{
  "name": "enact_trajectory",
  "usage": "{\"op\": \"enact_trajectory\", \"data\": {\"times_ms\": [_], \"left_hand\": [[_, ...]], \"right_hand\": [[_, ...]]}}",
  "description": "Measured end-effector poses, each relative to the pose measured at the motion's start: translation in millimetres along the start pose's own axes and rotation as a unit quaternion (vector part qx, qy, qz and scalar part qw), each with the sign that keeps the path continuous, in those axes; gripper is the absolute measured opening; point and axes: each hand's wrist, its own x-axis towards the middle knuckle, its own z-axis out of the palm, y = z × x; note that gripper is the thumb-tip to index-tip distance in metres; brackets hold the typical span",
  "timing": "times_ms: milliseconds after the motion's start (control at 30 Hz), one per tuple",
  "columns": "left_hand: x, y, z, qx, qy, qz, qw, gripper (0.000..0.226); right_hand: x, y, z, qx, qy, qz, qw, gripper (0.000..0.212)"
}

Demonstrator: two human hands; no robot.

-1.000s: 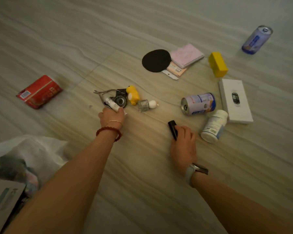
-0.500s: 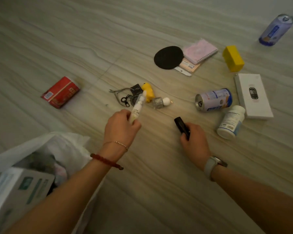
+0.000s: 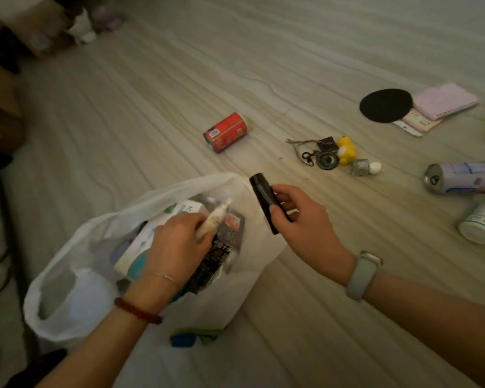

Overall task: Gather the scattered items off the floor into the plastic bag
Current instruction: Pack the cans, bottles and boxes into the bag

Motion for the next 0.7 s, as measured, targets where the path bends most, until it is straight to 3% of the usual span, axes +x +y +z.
{"op": "enact_trajectory", "data": {"times_ms": [67,167,300,500,700], "left_hand": [[-15.7,-9.4,11.3,0.06,0.003,0.043,0.997,0.028],[-33.6,-12.1,23.8,0.173,0.021,0.08,0.981,0.014],[-41.3,-16.0,26.8,0.23,0.029,0.07,0.97,0.018],[-40.6,-21.3,30.6,0.163,0.091,0.085,0.979,0.019],[-22.9,1.6,23.7,0.065,0.121,0.071,0.988,0.034]], "right_hand": [[-4.1,-8.1,14.8,-0.023,-0.037,0.005,0.999,0.031],[-10.2,-9.5,33.9,-0.079,-0.088,0.019,0.993,0.032],[-12.5,-5.8,52.7,-0.128,-0.151,0.038,0.979,0.037],[-17.2,-3.7,55.7,-0.187,-0.239,-0.056,0.951,0.037],[-21.7,10.7,19.7,-0.192,-0.134,-0.161,0.959,0.04]]}}
